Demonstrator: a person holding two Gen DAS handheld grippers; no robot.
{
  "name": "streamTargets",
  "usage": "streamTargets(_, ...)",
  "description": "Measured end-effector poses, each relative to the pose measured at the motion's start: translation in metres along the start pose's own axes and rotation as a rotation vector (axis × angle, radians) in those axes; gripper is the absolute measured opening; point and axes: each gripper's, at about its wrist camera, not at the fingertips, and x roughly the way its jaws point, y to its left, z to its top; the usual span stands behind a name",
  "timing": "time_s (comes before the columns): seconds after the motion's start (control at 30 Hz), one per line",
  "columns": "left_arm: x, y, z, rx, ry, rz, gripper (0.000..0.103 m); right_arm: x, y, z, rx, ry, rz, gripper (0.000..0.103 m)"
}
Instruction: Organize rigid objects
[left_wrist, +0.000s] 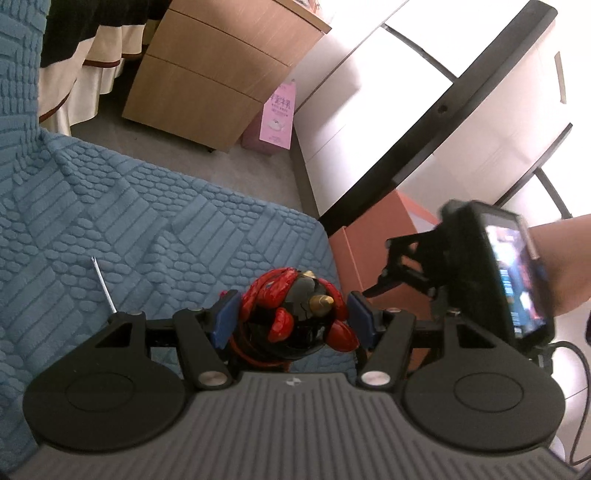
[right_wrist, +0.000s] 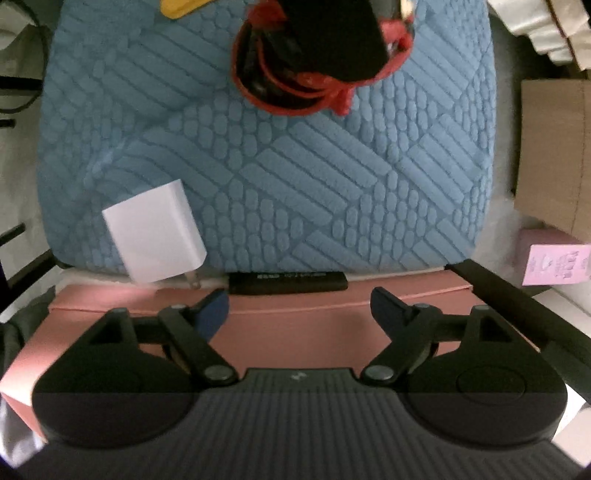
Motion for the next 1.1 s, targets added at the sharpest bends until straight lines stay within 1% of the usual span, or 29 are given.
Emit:
streamTargets(0.17,-0.002,0.001,0.001,-0.009,0.0,0.01,0.068,0.01,0.008,0.009,-0.034,0.006,0.036,0.086)
streamTargets(0.3,0.0,0.002,0.001,-0.011,0.004,0.037,0.068,0.018,0.015,0.016,-0.061,0.023,0.011,0.086)
streamTargets(0.5,0.0,0.012,0.002,-0.049,-0.001,0.072,0.068,0.036,0.015,0.028,-0.06,0.074,0.025,0.086)
streamTargets(0.63,-0.001,0.015,0.002,-0.063,-0.002,0.088,0.068,0.041,0.016,0.032,-0.083,0.077,0.038,0.086)
streamTargets(0.7,-0.001,0.018,0.003,-0.079,-0.001,0.094,0.068,0.045,0.013,0.029,-0.088,0.071,0.048,0.081)
streamTargets(0.8,-0.002,0.02,0.003,-0.088,-0.002,0.097,0.069,0.037,0.013,0.022,-0.091,0.062,0.045,0.069)
streamTargets(0.87,-0.003,0.018,0.003,-0.084,-0.003,0.1,0.069,0.033,0.013,0.02,-0.089,0.051,0.05,0.053)
streamTargets(0.93,-0.004,0.018,0.002,-0.083,-0.005,0.098,0.069,0.027,0.013,0.012,-0.089,0.048,0.052,0.049)
streamTargets(1.1,-0.006,0.018,0.0,-0.086,-0.006,0.098,0.069,0.014,0.009,0.002,-0.068,0.048,0.046,0.046)
